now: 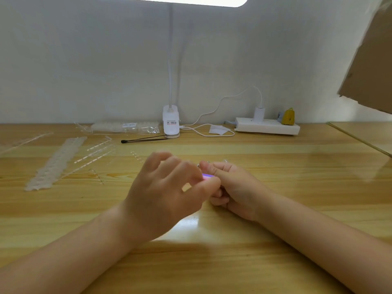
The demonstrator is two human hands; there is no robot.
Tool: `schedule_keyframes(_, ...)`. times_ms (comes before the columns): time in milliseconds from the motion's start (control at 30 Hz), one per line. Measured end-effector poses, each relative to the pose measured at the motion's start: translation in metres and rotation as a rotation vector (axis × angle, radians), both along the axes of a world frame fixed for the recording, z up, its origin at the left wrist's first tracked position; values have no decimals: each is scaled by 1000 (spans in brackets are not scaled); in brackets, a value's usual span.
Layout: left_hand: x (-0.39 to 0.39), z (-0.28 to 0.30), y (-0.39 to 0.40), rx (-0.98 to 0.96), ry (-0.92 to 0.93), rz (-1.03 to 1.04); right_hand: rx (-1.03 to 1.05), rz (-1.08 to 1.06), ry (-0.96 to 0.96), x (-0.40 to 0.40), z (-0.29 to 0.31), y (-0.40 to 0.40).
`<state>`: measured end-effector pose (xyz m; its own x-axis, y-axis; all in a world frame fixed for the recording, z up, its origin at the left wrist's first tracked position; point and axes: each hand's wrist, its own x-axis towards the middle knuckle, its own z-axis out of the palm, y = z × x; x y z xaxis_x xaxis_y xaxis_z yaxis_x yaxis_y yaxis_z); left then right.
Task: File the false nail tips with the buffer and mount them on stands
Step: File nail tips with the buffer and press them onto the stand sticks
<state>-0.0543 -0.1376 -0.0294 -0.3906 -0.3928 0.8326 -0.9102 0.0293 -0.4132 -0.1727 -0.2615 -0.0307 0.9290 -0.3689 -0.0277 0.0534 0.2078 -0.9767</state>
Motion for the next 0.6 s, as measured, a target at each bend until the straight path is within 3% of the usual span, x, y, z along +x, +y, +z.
schedule_keyframes(167, 24, 8, 6, 64, 115, 151, 73, -16, -10, 0, 2, -2)
schedule_keyframes(333, 2, 0, 0, -8, 38, -15, 20, 12, -14, 0, 0, 0)
schedule_keyframes(500, 23, 3, 4, 6, 90, 35, 65, 84, -9, -2, 3, -1)
schedule_keyframes(600, 16, 4, 5, -26, 38, -78, 27, 106, 9, -2, 2, 0)
